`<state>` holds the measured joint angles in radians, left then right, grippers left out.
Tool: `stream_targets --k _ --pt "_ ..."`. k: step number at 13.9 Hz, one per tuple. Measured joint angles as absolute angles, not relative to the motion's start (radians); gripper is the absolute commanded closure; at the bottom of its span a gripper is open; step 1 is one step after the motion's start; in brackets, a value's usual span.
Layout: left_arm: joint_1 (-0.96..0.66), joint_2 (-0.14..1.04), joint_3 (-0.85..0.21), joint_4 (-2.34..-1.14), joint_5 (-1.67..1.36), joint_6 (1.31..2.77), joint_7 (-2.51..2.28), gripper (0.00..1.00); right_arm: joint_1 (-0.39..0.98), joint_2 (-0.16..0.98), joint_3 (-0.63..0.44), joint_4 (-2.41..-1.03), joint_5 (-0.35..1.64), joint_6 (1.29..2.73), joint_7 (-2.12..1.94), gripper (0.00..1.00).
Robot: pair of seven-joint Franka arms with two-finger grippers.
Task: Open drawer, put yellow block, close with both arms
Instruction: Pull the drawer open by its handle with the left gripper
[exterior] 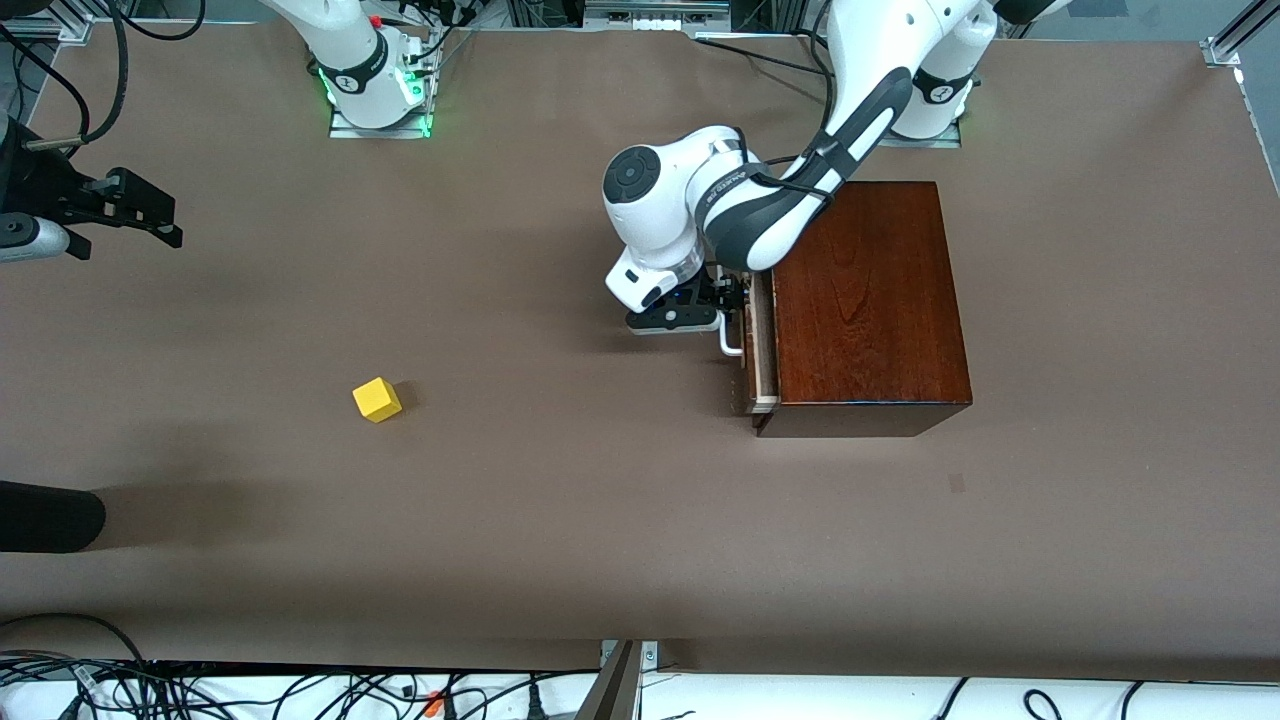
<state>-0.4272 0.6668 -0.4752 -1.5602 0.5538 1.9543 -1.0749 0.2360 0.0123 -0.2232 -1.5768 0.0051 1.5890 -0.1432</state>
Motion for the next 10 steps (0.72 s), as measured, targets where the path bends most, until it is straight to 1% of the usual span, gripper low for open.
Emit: stream_targets --k 7,10 --pt "-0.469 0.701 -0.476 -1.487 0.541 1.960 -1.109 0.00 0.236 0.013 -0.223 -1.577 0.005 1.589 -0.143 0.00" --pt "-0.474 0.708 -0.474 -1.477 0.536 1.959 -1.112 0.00 0.236 0.013 -0.223 -1.577 0.005 1.589 -0.143 0.00"
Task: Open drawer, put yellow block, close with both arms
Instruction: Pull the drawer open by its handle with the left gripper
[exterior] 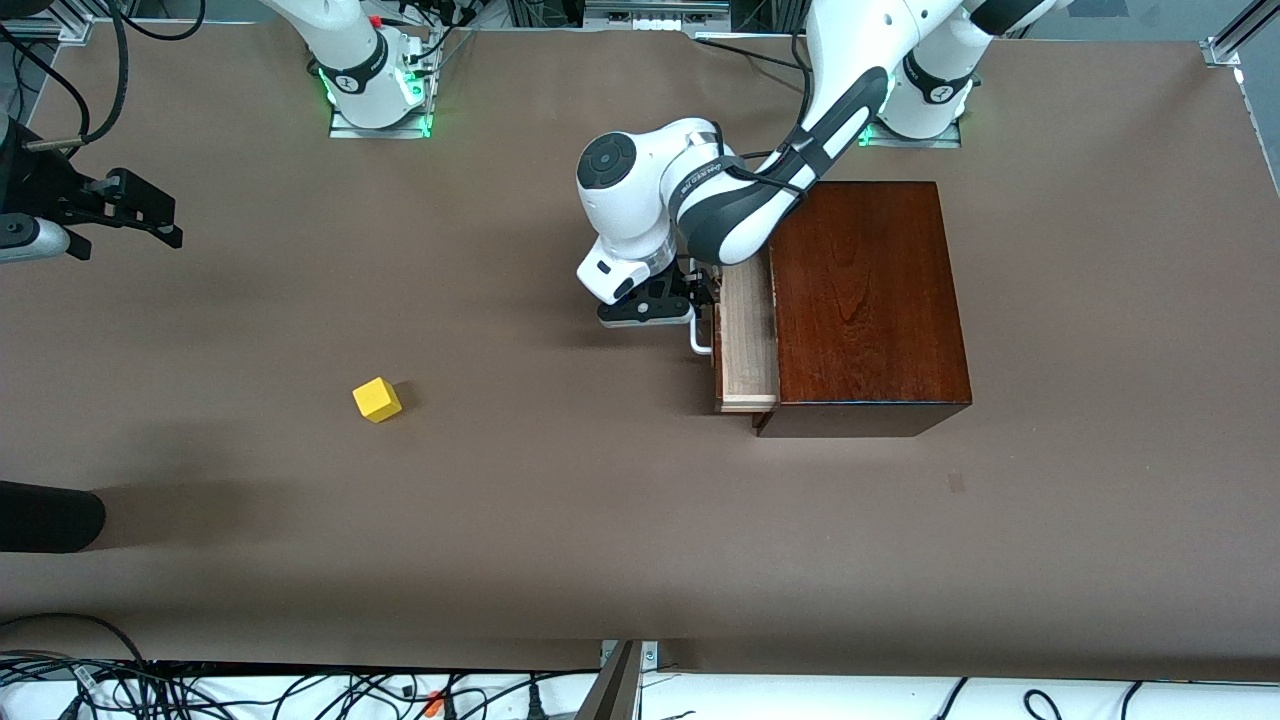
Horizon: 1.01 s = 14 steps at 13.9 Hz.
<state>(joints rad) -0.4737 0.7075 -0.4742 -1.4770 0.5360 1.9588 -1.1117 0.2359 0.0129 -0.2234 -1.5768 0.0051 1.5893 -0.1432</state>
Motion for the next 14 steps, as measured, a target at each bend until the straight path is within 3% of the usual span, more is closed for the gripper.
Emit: stream_targets --k 14 --pt "-0.517 0.752 -0.469 -1.386 0.500 1.961 -1.134 0.00 0.236 0.013 -0.224 -1.577 0.005 1.589 -0.143 0.00"
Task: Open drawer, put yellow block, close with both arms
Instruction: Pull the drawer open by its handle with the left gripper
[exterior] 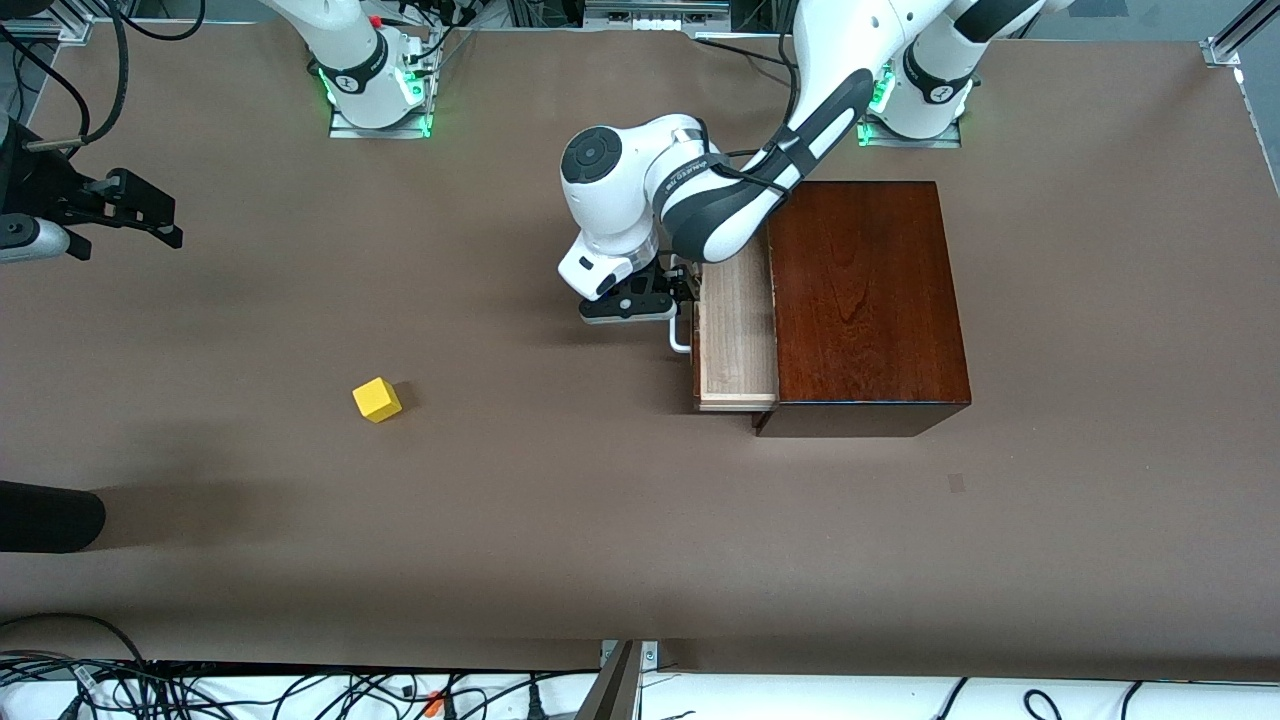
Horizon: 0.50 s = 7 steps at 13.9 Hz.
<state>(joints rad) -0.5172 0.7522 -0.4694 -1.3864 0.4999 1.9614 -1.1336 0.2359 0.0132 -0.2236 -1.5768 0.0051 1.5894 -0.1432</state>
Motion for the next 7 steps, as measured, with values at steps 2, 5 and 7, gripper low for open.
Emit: stream_targets --k 2,5,7 --pt "-0.527 0.765 -0.469 -1.365 0.496 1.961 -1.135 0.00 0.236 0.013 -0.224 -1.577 0.005 1.589 -0.143 0.00" --pt "-0.542 0.786 -0.465 -1.335 0.496 1.958 -1.142 0.00 0.236 0.013 -0.224 -1.577 0.005 1.589 -0.143 0.00" --pt "-0.553 0.799 -0.460 -1.319 0.496 1.955 -1.150 0.00 0.236 0.013 -0.224 -1.577 0.005 1.589 -0.143 0.00"
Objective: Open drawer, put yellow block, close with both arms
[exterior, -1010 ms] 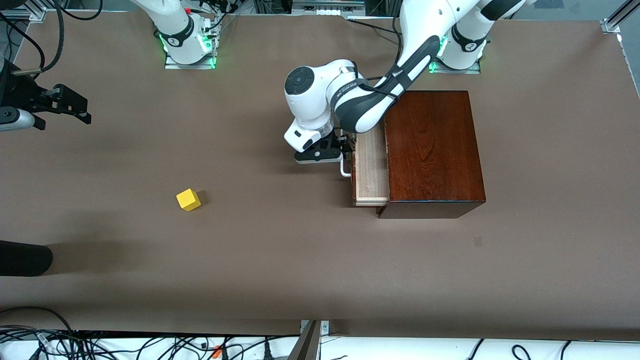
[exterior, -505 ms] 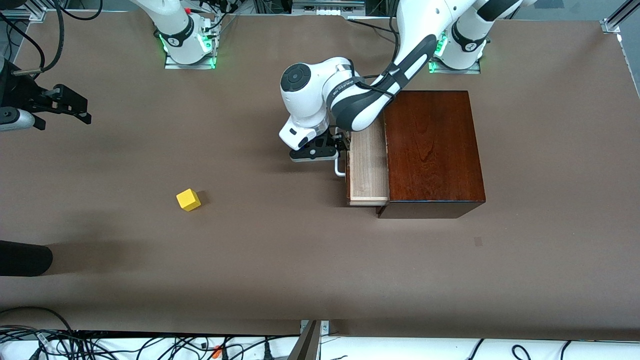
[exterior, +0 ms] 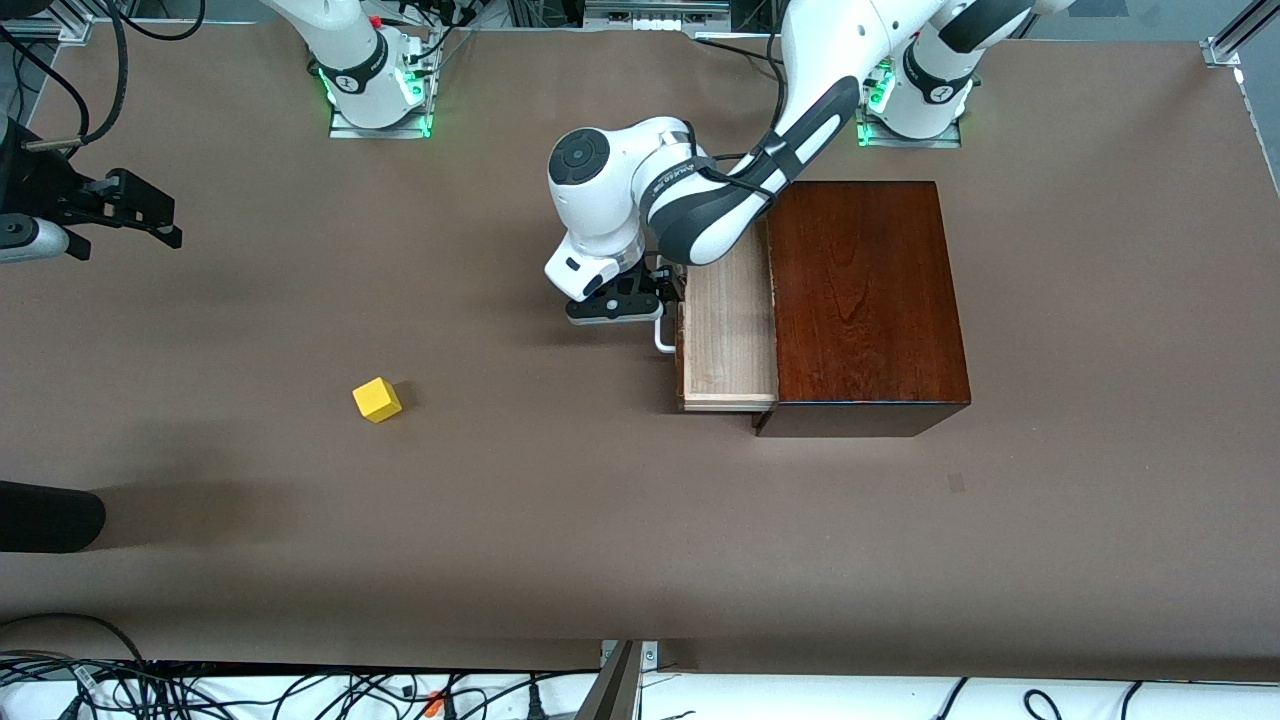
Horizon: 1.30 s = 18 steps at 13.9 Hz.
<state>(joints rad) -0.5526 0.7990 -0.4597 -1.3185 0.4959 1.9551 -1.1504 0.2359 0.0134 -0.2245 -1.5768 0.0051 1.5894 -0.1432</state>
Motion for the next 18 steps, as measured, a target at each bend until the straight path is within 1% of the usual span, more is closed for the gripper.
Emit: stream_targets --k 11,14,18 --pt "-0.564 0.809 -0.465 -1.280 0.493 1.940 -1.161 0.00 0.236 0.014 -0.225 -1.577 0.005 1.598 -0.143 0.00" --pt "-0.573 0.800 -0.500 -1.243 0.471 1.877 -1.168 0.00 0.236 0.019 -0.225 -1.577 0.005 1.632 -0.143 0.00" --pt "-0.579 0.724 -0.512 -1.221 0.404 1.764 -1.174 0.00 0.239 0.041 -0.220 -1.577 0.005 1.639 -0.143 0.00"
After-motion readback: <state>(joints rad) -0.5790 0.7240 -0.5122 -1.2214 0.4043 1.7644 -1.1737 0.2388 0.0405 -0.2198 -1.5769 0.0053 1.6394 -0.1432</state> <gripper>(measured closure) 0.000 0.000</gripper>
